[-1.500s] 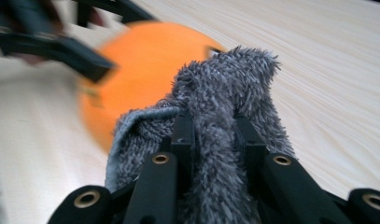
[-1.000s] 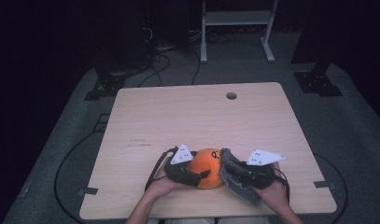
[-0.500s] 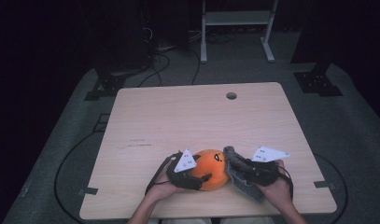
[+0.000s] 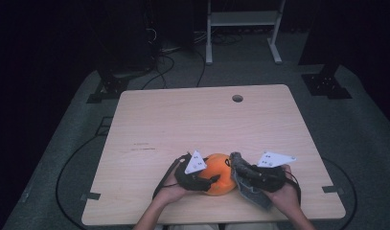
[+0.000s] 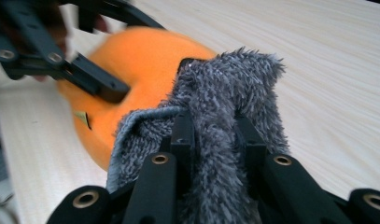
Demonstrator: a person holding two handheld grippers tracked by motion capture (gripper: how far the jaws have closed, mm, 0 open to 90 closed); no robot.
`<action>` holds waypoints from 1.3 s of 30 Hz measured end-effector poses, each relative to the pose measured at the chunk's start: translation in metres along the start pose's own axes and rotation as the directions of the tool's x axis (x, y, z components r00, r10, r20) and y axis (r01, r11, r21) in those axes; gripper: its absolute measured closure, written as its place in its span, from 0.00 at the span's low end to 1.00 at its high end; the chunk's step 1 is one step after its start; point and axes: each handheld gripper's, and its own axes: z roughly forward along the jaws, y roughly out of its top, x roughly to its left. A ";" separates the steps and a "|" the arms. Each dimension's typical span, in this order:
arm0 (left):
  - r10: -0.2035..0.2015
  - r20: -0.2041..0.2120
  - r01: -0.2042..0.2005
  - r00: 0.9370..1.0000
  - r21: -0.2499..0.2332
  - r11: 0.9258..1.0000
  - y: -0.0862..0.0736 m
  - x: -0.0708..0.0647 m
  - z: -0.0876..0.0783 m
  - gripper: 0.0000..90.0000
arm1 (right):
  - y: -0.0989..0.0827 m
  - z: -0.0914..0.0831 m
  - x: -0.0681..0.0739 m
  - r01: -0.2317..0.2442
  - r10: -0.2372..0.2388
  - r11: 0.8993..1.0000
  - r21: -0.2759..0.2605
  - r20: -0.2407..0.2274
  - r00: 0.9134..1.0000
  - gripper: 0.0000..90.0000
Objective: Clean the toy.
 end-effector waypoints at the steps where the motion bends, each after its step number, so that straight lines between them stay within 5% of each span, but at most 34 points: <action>1: 0.026 -0.023 -0.027 0.999 -0.031 0.999 0.004 -0.005 0.000 0.44 | 0.001 -0.003 -0.001 0.000 0.000 1.000 -0.001 0.025 1.000 0.81; 4: 0.133 -0.096 -0.141 0.986 -0.079 0.987 0.011 -0.015 0.006 0.44 | 0.005 -0.016 0.000 0.020 -0.017 0.999 -0.041 0.076 0.997 0.81; 6: 0.134 -0.084 -0.141 0.987 -0.081 0.987 0.008 -0.017 0.015 0.42 | 0.011 -0.019 0.002 -0.003 0.007 0.995 -0.102 0.046 0.999 0.81; 8: 0.157 -0.052 -0.160 0.986 -0.051 0.986 0.003 -0.018 0.021 0.35 | 0.013 -0.014 0.006 0.023 -0.018 0.996 -0.082 0.050 0.999 0.81; 10: 0.135 -0.038 -0.136 0.990 -0.050 0.989 0.003 -0.017 0.020 0.26 | 0.009 -0.005 0.005 0.034 -0.032 0.998 -0.059 0.039 0.999 0.81; 11: 0.071 -0.013 -0.071 0.997 -0.040 0.997 0.007 -0.009 0.014 0.19 | 0.007 -0.003 0.004 0.025 -0.024 0.998 -0.053 0.024 0.999 0.81; 12: 0.071 -0.013 -0.071 0.997 -0.040 0.997 0.007 -0.009 0.014 0.18 | 0.007 -0.003 0.004 0.025 -0.024 0.998 -0.053 0.024 0.999 0.81; 13: -0.023 0.017 0.024 1.000 -0.058 0.998 0.006 -0.001 0.011 0.17 | 0.006 -0.003 0.006 0.029 -0.027 0.998 -0.052 0.022 0.999 0.81; 14: -0.057 0.015 0.058 0.998 -0.063 0.996 0.004 0.001 0.011 0.17 | 0.006 -0.003 0.008 0.039 -0.038 0.998 -0.052 0.020 0.999 0.81; 17: -0.010 -0.014 0.009 1.000 -0.054 0.999 0.000 -0.003 0.013 0.27 | 0.003 -0.004 0.009 0.058 -0.058 0.998 -0.039 0.018 0.998 0.81; 20: 0.041 -0.041 -0.043 0.998 -0.041 0.998 -0.001 -0.009 0.013 0.33 | -0.001 -0.007 -0.001 0.023 -0.023 0.999 -0.023 0.015 1.000 0.82; 23: 0.039 -0.036 -0.041 0.999 -0.045 0.998 -0.002 -0.010 0.013 0.34 | -0.009 -0.012 -0.015 -0.038 0.038 0.999 0.024 0.036 0.999 0.82; 26: 0.031 -0.031 -0.032 0.999 -0.042 0.999 -0.002 -0.008 0.013 0.36 | -0.012 -0.016 -0.019 -0.044 0.041 0.998 0.039 0.062 0.997 0.82; 31: 0.054 -0.013 -0.055 0.998 -0.044 0.998 -0.002 -0.010 0.013 0.36 | 0.004 -0.016 -0.017 -0.043 0.045 0.997 -0.067 0.022 0.999 0.82; 33: 0.020 0.016 -0.019 1.000 -0.047 0.999 0.004 -0.004 0.007 0.25 | 0.005 -0.004 -0.009 0.003 -0.002 0.999 -0.034 0.014 1.000 0.82; 35: -0.035 0.001 0.035 0.999 -0.062 0.997 0.008 0.002 0.003 0.17 | 0.003 -0.004 -0.004 0.021 -0.021 0.999 -0.026 0.024 0.999 0.82; 37: -0.082 -0.010 0.082 0.997 -0.031 0.996 0.007 0.007 0.005 0.10 | 0.001 -0.008 -0.001 0.044 -0.043 0.999 -0.025 0.021 0.999 0.82; 39: -0.123 0.025 0.123 0.992 0.009 0.992 0.001 0.006 0.013 0.12 | -0.002 -0.010 0.000 0.051 -0.051 0.999 -0.019 0.010 0.999 0.82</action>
